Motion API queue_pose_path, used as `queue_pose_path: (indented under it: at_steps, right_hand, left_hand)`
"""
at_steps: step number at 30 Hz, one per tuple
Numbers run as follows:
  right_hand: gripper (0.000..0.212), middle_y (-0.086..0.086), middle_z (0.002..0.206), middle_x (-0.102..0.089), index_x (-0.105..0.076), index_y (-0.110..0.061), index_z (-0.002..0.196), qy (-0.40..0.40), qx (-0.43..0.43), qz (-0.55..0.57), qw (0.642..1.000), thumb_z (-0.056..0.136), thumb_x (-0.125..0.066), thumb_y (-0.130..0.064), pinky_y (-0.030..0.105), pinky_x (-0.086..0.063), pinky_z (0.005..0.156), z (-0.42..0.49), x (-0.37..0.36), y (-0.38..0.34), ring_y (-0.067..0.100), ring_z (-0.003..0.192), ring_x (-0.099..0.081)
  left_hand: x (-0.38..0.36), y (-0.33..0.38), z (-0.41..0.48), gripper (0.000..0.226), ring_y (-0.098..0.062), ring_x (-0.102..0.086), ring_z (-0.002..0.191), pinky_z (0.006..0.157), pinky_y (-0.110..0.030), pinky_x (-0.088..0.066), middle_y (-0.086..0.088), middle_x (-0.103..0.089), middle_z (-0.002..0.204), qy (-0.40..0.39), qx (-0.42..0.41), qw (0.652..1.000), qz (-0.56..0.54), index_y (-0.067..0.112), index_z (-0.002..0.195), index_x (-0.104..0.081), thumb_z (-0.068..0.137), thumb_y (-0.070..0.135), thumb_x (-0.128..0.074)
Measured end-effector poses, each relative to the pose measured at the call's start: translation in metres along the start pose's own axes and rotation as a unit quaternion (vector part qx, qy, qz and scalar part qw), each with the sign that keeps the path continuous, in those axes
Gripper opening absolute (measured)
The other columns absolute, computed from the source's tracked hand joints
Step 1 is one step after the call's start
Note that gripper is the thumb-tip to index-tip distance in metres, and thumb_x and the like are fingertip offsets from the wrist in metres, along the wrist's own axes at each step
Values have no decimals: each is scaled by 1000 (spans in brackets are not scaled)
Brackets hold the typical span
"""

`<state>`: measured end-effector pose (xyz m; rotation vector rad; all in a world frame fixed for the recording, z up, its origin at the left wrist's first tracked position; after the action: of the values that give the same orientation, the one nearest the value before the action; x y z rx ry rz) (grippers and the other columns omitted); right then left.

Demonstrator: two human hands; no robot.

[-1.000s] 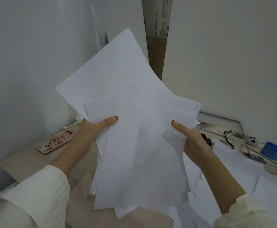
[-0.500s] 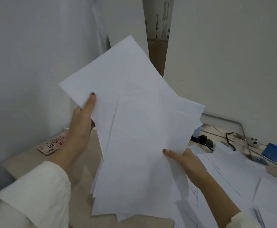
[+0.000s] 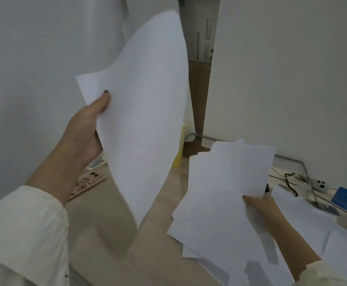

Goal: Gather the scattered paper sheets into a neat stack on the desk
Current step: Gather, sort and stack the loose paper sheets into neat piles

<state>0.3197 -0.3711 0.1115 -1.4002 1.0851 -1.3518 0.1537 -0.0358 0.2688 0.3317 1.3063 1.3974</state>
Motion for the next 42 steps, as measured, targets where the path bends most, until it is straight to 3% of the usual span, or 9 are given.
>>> queue_pose_path:
  at_steps: [4,8,13,17,21,26,29,38,42]
  right_hand:
    - [29,9,108,-64,-58,-5,117,-51,10,42,998,88,-59,-6,31,-43,86,-3,-8,-17,30,110,-57]
    - [18,8,91,-68,-61,-2,105,-199,-19,107,974,92,-49,3,16,-52,53,-18,-21,-36,12,69,-69]
    - [23,11,52,-52,-50,3,61,-185,-36,64,980,81,-55,-8,5,-39,53,-28,-41,-40,-7,36,-52]
    - [20,5,68,-65,-62,-11,76,-232,-66,69,968,92,-50,-8,22,-45,54,-47,-43,-41,15,59,-60]
    - [42,4,100,-74,-64,-20,106,-257,-123,217,934,91,-43,-53,34,-53,76,-47,-50,-34,22,93,-69]
    - [29,-1,105,-70,-56,-10,121,-271,-38,204,940,93,-51,-9,14,-54,60,-58,-60,-35,6,81,-71]
    - [24,2,96,-74,-62,-13,112,-241,24,194,951,90,-56,-8,19,-55,61,-58,-52,-44,12,80,-73]
    - [32,-1,93,-75,-66,-17,103,-266,106,188,940,71,-69,-21,25,-57,71,-52,-48,-86,16,86,-71]
    - [28,-3,88,-75,-67,-17,98,-264,100,204,937,70,-67,-20,27,-59,74,-50,-54,-87,15,84,-72]
  left_hand:
    - [-7,-17,-9,31,-14,-71,74,69,-28,-59,-2,-73,91,-61,116,991,1,13,106,-68,85,32,-57]
    - [-12,-57,-16,26,-12,-70,70,63,-25,-59,-2,-71,96,7,112,991,77,13,111,-65,90,27,-58]
    - [-9,-93,-22,6,-10,-67,83,72,-26,-55,10,-70,92,55,77,983,157,29,89,-64,90,29,-59]
    - [-5,-110,-26,5,-14,-67,87,78,-32,-54,6,-70,96,54,89,980,171,30,89,-64,90,29,-59]
    - [3,-116,-24,11,-10,-63,85,70,-23,-50,11,-65,94,86,65,975,196,25,102,-61,92,22,-57]
    - [6,-116,-26,41,-10,-63,82,56,-19,-53,7,-62,99,113,87,975,168,21,119,-44,85,21,-67]
    - [12,-115,-27,66,-21,-67,99,82,-35,-57,-2,-67,116,43,128,984,119,14,130,-49,72,29,-76]
    - [5,-95,-31,26,-11,-72,84,65,-20,-55,4,-76,92,-38,48,992,106,23,85,-76,59,20,-82]
    - [-2,-97,-32,25,-7,-71,71,58,-17,-54,8,-75,79,-23,51,993,104,17,92,-69,69,12,-76]
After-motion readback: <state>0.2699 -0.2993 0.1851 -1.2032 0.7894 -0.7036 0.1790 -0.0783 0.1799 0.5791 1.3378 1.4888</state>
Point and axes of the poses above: each hand's wrist, its own z-axis towards the middle knuckle, its own x-axis out of the back of the hand, y = z × x, the point moved 3 cm from there along z, towards the middle knuckle
